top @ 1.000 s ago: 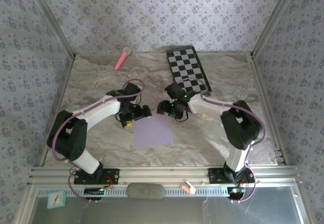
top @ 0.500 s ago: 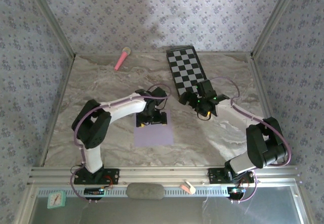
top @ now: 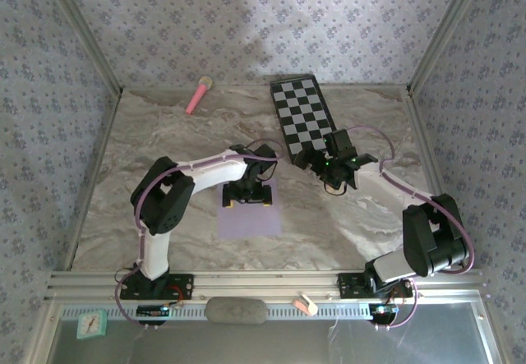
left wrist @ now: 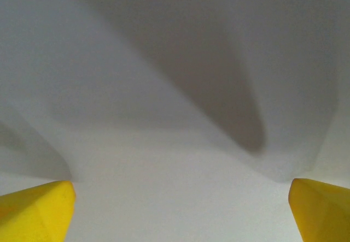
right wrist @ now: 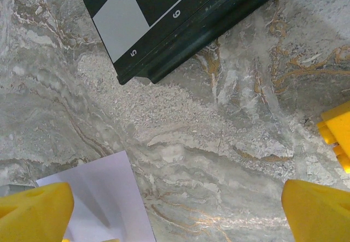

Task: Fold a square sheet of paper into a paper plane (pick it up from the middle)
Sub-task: First fold the square sheet of paper in half at the center of the table.

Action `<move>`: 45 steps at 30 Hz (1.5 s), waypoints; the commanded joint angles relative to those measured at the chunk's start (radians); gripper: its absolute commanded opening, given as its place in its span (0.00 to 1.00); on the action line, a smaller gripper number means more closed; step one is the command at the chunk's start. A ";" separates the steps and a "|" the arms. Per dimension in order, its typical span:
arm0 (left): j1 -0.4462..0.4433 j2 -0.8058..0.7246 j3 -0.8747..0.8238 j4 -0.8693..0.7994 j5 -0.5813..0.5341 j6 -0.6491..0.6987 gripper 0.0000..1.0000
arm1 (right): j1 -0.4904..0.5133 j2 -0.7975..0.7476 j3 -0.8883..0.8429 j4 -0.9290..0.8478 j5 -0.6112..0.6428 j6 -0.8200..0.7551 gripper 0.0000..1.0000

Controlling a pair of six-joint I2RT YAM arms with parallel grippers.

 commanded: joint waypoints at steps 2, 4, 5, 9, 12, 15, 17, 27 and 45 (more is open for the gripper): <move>-0.009 0.026 0.016 -0.022 0.000 -0.018 0.99 | -0.008 -0.015 -0.002 0.000 -0.012 0.014 0.99; -0.008 0.030 0.003 -0.015 0.001 -0.018 0.99 | -0.009 -0.012 -0.001 -0.002 -0.013 0.015 0.99; -0.009 0.030 -0.005 -0.011 0.001 -0.020 0.99 | -0.009 -0.010 -0.002 -0.001 -0.013 0.015 0.99; -0.008 0.030 -0.040 0.011 0.002 -0.020 0.98 | -0.010 -0.007 -0.003 -0.003 -0.011 0.015 0.99; -0.009 0.029 -0.061 0.031 0.007 -0.021 0.97 | -0.010 -0.006 -0.003 -0.004 -0.009 0.018 0.99; -0.008 0.034 -0.070 0.038 0.010 -0.016 0.96 | -0.009 -0.006 -0.004 -0.003 -0.007 0.019 0.99; -0.009 0.037 -0.073 0.037 0.011 -0.013 0.96 | -0.009 -0.006 -0.005 -0.003 -0.006 0.020 0.99; -0.007 0.029 -0.086 0.044 0.009 -0.015 0.95 | -0.012 -0.006 -0.008 0.003 -0.002 0.026 0.98; -0.006 -0.043 -0.081 0.051 -0.010 -0.018 0.77 | -0.013 -0.001 -0.005 0.014 -0.016 0.035 0.98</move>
